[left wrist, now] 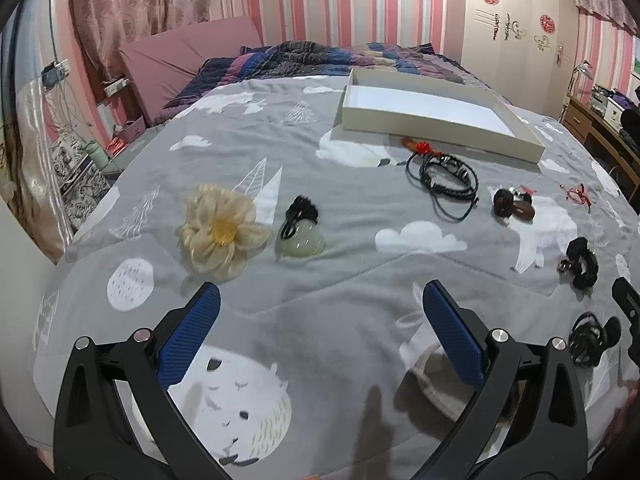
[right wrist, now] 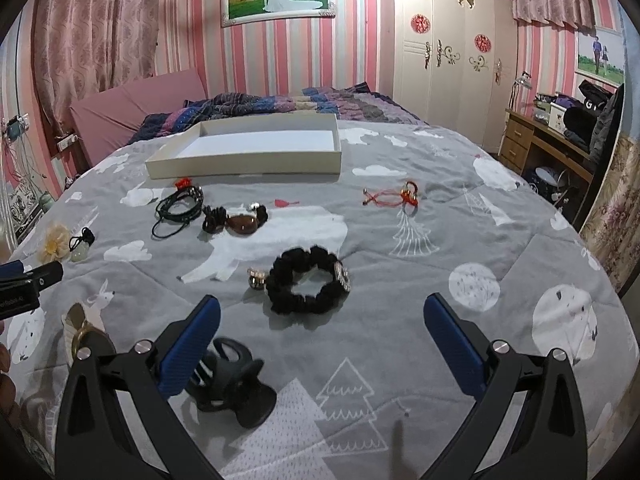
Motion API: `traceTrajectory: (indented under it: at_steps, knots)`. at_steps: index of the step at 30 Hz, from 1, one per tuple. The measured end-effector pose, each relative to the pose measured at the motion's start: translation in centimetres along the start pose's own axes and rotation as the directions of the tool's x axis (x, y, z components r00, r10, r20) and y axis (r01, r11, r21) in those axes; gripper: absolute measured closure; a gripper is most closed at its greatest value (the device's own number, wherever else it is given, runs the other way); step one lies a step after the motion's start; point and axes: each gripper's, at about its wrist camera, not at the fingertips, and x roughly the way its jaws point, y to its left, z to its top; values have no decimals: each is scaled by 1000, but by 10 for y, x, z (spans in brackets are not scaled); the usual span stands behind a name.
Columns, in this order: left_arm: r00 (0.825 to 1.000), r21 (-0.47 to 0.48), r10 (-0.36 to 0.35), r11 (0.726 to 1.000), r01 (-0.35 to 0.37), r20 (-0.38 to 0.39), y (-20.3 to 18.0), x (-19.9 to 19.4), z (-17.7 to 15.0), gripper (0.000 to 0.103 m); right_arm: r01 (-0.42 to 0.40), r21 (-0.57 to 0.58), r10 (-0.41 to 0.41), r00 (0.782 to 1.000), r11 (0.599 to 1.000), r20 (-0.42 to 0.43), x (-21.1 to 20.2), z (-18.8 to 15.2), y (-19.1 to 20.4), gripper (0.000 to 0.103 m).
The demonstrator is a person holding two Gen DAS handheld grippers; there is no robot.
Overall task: Organize jewelry
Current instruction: 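Move both tools toward the red knotted charm near the white tray, then grasp the amber bead charm with the left tool while the right tool grasps the red knotted charm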
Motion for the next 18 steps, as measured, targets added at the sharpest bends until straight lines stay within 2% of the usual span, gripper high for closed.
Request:
traceTrajectory:
  at_steps: [10, 18]
  knots:
    - [999, 47, -37, 998, 36, 15, -16, 12, 49, 3, 15, 13, -15, 1000, 1000, 27, 15, 36, -14, 1]
    - [998, 48, -62, 997, 62, -4, -19, 26, 89, 3, 50, -42, -49, 999, 998, 25, 36, 73, -19, 1]
